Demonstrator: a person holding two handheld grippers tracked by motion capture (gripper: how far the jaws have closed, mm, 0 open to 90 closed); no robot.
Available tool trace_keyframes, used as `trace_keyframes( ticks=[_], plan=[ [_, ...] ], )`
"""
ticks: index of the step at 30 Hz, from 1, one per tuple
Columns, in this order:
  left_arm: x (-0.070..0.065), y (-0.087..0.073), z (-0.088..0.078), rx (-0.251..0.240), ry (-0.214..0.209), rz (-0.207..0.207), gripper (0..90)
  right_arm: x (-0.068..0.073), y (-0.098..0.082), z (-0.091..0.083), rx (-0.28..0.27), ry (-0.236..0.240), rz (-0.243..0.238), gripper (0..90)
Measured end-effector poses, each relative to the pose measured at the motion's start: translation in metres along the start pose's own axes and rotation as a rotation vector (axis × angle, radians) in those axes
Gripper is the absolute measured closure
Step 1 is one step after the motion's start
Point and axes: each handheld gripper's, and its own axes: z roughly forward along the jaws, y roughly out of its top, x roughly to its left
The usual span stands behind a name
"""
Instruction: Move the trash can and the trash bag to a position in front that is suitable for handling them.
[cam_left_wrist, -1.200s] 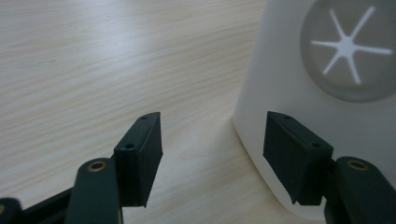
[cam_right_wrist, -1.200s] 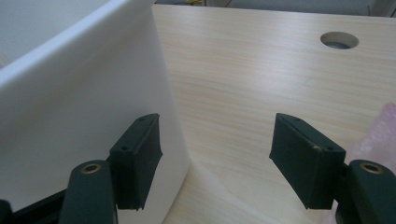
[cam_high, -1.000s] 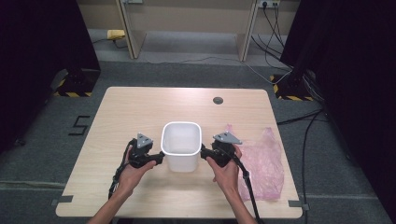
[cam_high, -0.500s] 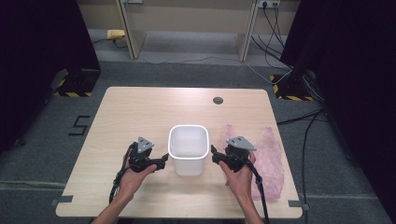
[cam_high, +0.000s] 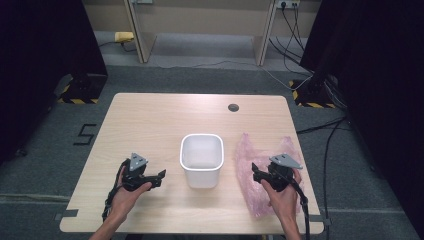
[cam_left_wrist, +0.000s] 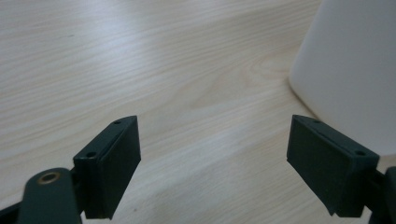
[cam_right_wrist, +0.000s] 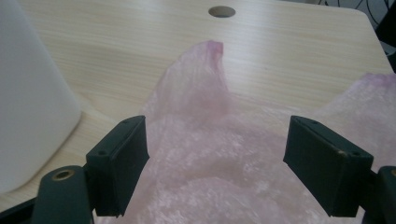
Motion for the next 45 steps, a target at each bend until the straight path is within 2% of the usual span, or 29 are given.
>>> trace_keyframes(
  ticks=[6,10,12,16,18,22,26,28,30,32,45],
  plan=[
    [0.010,-0.015,-0.002,0.025,-0.010,-0.010,15.9,-0.011,-0.006,-0.005,0.014,-0.002,-0.004,22.6],
    [0.018,-0.026,-0.003,0.051,-0.003,0.012,15.7,-0.015,-0.010,-0.007,0.030,0.008,-0.013,22.7],
    [0.025,-0.032,-0.004,0.059,0.018,0.035,15.7,-0.019,-0.013,-0.007,0.047,0.014,-0.026,22.4],
    [0.032,-0.035,-0.007,0.057,0.034,0.022,15.7,-0.022,-0.016,-0.007,0.063,0.018,-0.032,21.8],
    [0.035,-0.037,-0.007,0.063,0.039,0.029,15.7,-0.025,-0.018,-0.008,0.071,0.020,-0.032,21.2],
    [0.036,-0.041,-0.004,0.094,0.033,0.039,15.5,-0.031,-0.021,-0.007,0.095,0.019,-0.029,19.6],
    [0.037,-0.043,0.000,0.083,0.014,0.015,14.0,-0.036,-0.024,-0.004,0.135,0.016,-0.034,19.6],
    [0.037,-0.043,0.000,0.083,0.015,0.015,14.0,-0.036,-0.025,-0.003,0.157,0.021,-0.050,21.2],
    [0.037,-0.043,0.000,0.084,0.014,0.015,13.9,-0.036,-0.026,-0.002,0.167,0.022,-0.050,21.2],
    [0.037,-0.043,0.000,0.084,0.012,0.015,13.6,-0.034,-0.029,0.002,0.199,0.023,-0.054,21.1],
    [0.037,-0.042,0.002,0.089,0.010,0.019,12.0,-0.036,-0.038,0.020,0.268,0.009,-0.062,17.0]
  ],
)
